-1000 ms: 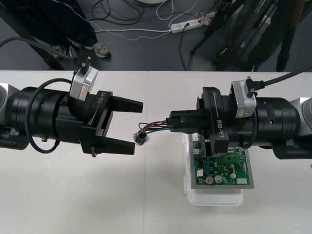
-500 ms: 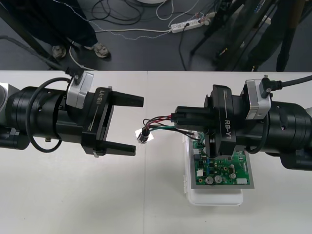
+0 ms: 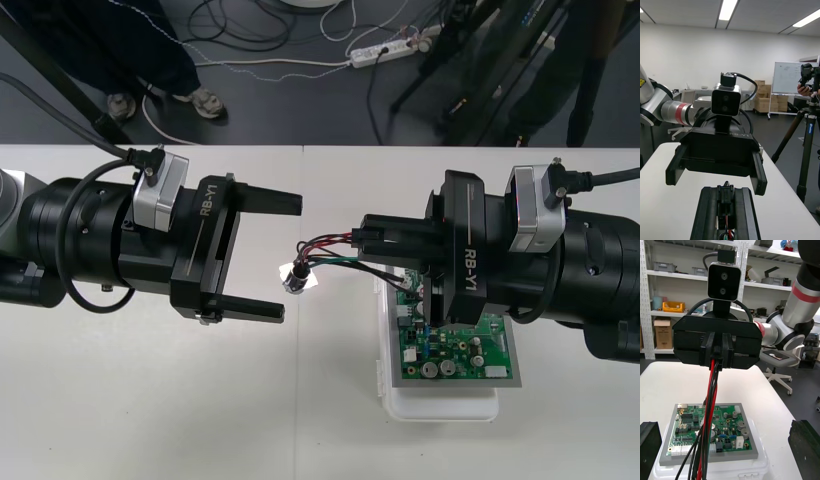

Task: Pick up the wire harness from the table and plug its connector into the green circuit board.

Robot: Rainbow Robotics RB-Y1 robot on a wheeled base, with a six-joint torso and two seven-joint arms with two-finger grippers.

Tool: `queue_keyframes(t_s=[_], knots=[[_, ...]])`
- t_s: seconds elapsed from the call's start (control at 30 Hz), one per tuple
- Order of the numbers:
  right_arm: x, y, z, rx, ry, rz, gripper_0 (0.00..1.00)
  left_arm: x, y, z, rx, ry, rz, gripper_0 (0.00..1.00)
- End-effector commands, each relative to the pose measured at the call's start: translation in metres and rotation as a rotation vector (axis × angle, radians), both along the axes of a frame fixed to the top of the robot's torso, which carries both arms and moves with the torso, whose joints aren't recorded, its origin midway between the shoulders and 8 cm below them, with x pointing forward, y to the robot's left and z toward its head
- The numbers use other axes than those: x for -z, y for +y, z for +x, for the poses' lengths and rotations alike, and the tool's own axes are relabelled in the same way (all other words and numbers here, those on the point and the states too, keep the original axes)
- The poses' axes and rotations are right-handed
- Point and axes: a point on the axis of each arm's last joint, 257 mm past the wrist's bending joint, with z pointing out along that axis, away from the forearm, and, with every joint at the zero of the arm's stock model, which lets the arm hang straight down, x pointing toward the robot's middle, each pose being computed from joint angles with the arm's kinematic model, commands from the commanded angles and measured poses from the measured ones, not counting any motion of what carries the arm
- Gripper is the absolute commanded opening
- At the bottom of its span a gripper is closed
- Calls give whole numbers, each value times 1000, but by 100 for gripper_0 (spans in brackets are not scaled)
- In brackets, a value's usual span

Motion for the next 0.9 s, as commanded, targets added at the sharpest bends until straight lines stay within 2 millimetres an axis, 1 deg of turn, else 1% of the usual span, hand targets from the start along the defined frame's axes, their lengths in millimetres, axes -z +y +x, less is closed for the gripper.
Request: queue_keyframes(t_s=[0.03,0.53,0.9], knots=[[-8,-5,-4,6,29,-7,0,-23,-14,-5,22,-101,-44,100],[-7,2,-10,-20,67,13,0,-28,-18,-4,20,-122,-64,100],[-7,5,-12,-28,68,18,0,-38,-26,-6,31,-132,-102,100]])
